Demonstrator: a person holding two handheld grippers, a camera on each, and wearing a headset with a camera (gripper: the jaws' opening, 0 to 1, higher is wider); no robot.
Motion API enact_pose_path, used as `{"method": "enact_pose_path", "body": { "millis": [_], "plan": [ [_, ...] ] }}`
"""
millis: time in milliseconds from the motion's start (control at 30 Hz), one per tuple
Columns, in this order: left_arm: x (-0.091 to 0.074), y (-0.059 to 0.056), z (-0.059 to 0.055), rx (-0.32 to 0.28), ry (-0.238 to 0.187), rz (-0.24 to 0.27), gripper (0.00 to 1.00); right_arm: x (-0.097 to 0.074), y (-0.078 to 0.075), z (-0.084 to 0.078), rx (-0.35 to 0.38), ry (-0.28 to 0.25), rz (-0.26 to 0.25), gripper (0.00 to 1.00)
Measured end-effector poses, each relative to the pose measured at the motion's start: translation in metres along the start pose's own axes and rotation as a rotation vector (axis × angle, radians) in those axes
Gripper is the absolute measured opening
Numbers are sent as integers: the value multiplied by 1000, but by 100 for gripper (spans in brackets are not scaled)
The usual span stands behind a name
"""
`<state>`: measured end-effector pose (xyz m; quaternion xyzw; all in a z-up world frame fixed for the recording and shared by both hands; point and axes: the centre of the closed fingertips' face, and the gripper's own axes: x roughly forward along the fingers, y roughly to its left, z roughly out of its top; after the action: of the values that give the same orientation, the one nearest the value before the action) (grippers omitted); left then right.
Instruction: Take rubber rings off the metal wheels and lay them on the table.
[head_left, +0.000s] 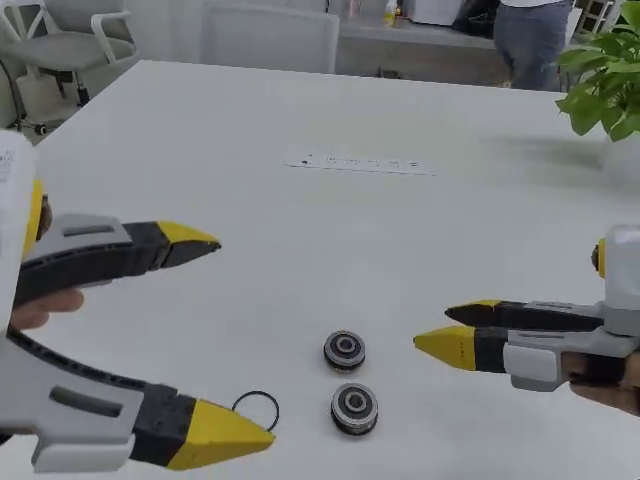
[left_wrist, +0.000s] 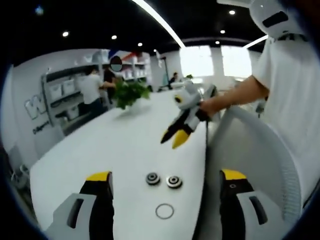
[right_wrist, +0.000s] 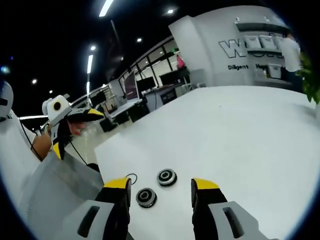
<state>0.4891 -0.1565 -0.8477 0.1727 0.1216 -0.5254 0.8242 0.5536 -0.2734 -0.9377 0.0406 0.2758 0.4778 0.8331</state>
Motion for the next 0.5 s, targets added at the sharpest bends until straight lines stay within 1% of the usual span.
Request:
{"method": "enact_pose_path", "body": {
  "millis": [67,100,133,167,200,233,333,433,500],
  "plan": [
    [2,3,10,18,-17,1,87,1,1,-2,-3,5,3,46],
    [5,5,18,29,-27,-2,86,2,1,-3,-7,10,6,46],
    [6,7,21,35,-28,-2,83,3,2,-5,-9,17,7,46],
    [10,9,27,53,-32,-3,80,4,2,-8,-15,29,-1,45],
    [12,11,31,78,-41,-1,78,5,2,-11,-26,41,0,44],
    [16,13,36,108,-48,-3,78,6,3,-15,-49,64,0,43],
    [27,12,44,127,-61,-22,78,8,3,-18,-55,73,-3,43],
    [39,13,48,159,-76,-26,73,9,2,-21,-66,87,-2,42],
    [49,14,50,164,-122,-25,70,9,1,-23,-72,94,-2,43]
  ]
}}
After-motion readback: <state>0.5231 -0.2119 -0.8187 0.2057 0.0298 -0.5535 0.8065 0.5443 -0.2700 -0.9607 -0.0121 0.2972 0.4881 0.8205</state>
